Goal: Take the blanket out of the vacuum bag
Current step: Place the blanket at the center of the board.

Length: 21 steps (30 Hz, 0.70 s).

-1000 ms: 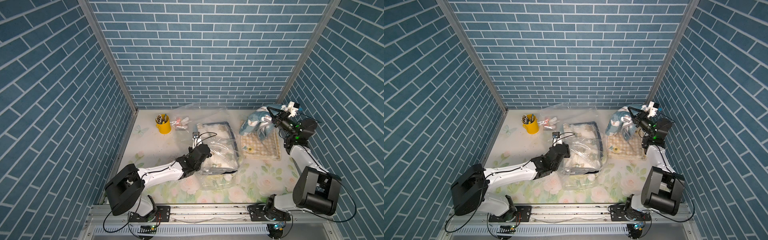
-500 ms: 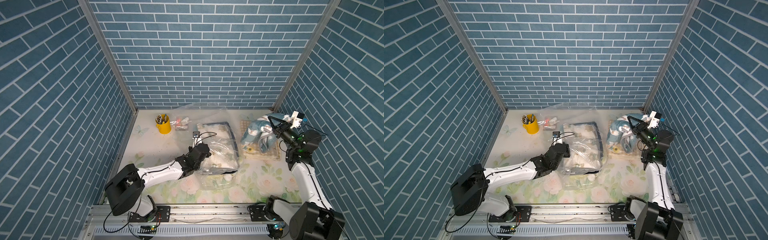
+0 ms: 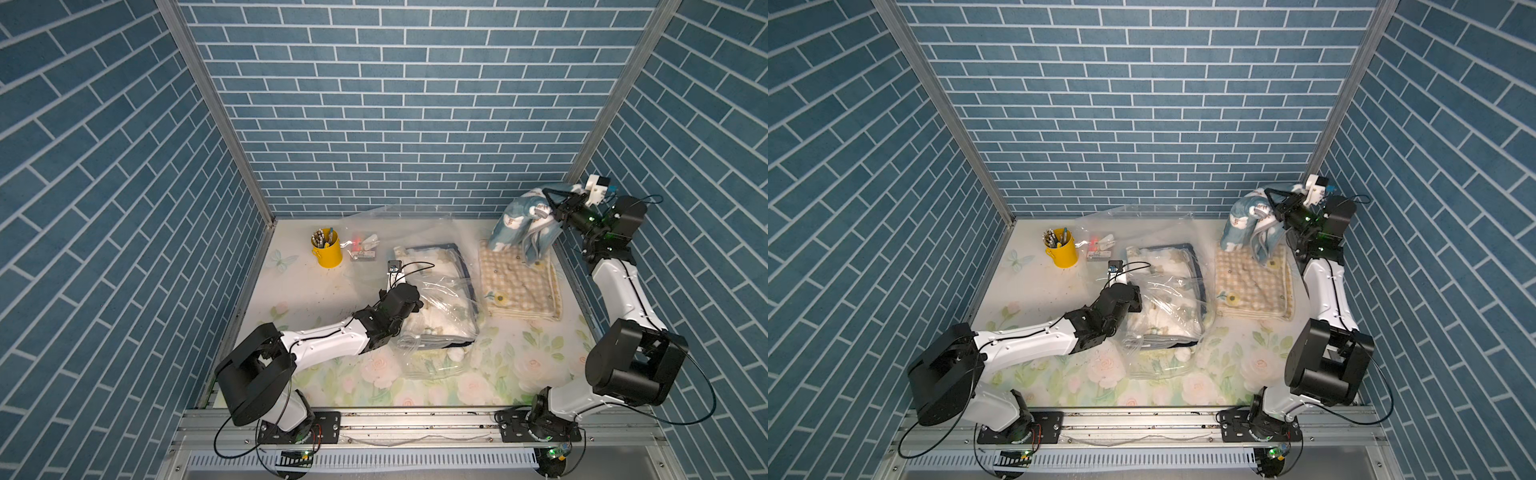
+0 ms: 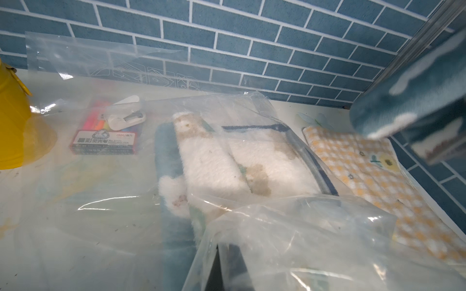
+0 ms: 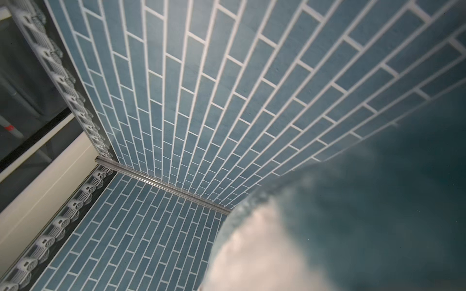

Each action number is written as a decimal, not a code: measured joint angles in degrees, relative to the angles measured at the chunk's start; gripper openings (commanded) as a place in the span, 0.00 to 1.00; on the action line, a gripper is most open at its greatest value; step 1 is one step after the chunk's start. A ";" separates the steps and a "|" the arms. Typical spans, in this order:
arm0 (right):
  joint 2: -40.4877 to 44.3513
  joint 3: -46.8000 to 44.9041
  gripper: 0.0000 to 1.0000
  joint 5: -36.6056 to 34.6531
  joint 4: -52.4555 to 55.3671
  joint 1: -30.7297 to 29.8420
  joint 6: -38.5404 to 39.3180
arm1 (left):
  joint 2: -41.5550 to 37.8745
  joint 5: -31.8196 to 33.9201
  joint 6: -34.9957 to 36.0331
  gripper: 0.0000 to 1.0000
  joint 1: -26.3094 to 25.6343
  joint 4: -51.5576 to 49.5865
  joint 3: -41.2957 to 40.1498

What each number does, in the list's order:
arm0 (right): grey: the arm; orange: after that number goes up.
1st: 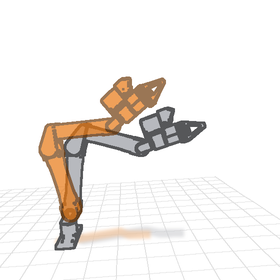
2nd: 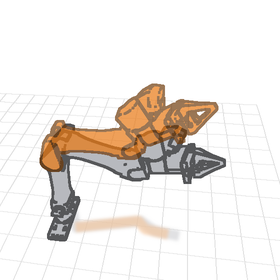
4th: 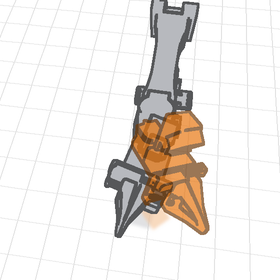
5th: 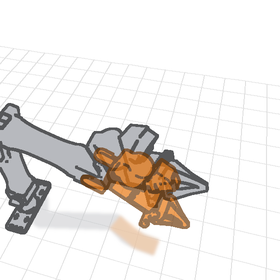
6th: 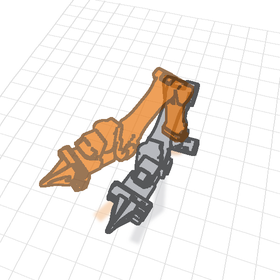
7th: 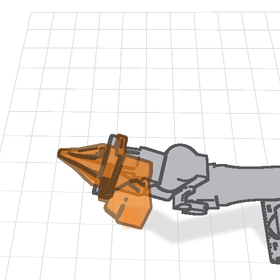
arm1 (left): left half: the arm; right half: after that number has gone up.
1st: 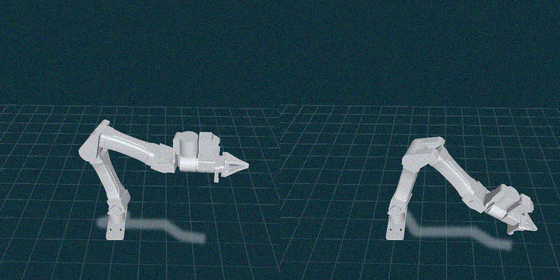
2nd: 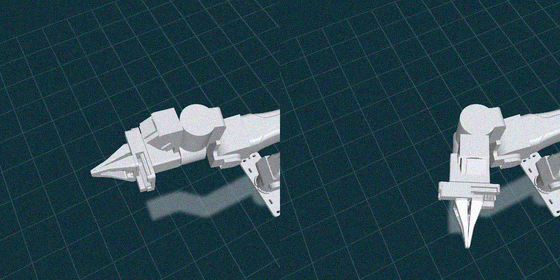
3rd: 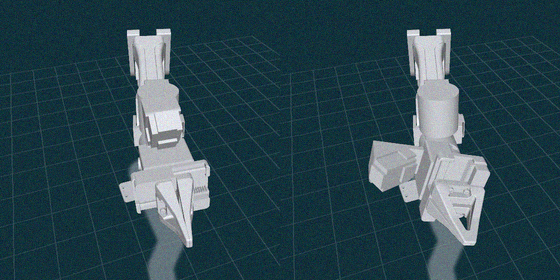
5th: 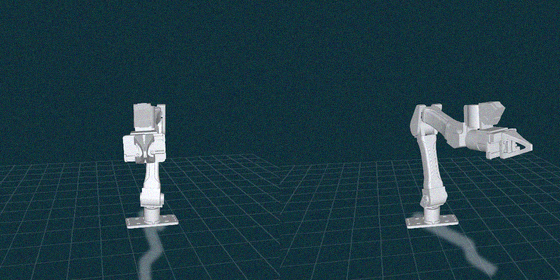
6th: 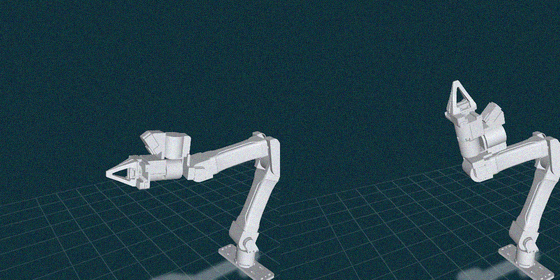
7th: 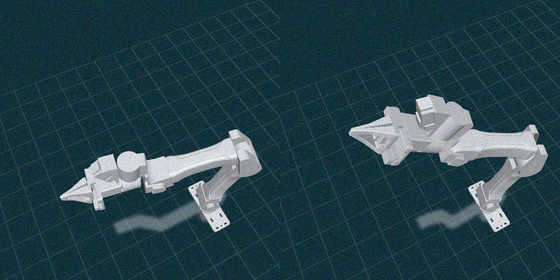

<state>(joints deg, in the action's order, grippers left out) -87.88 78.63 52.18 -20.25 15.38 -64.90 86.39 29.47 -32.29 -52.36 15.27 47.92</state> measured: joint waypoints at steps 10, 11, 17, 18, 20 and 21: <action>9.75 -41.05 0.00 -9.03 3.43 -0.11 15.87 | 0.00 -2.45 -1.38 0.00 0.02 2.23 -1.36; 9.11 -45.62 0.00 -10.47 4.04 -0.11 15.76 | -0.04 -2.69 -1.64 0.00 0.04 2.34 -1.75; 9.60 -52.04 0.08 -14.82 4.66 0.00 15.52 | -1.16 -3.32 -2.71 0.00 0.11 2.19 -2.86; 10.08 -51.45 0.09 -15.13 4.39 0.00 15.74 | -1.51 -3.43 -2.86 0.00 0.11 2.19 -2.86; 11.21 -50.18 0.20 -15.58 4.17 0.00 15.87 | -2.27 -3.61 -3.08 0.00 0.11 2.21 -2.86; 11.76 -49.86 0.24 -15.80 3.96 0.00 15.91 | -2.56 -3.67 -3.15 0.00 0.11 2.21 -2.86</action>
<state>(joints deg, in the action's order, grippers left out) -76.12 28.77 36.38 -16.29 15.38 -48.99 83.83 25.80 -35.44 -52.25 17.47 45.06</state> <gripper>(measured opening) 0.144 0.057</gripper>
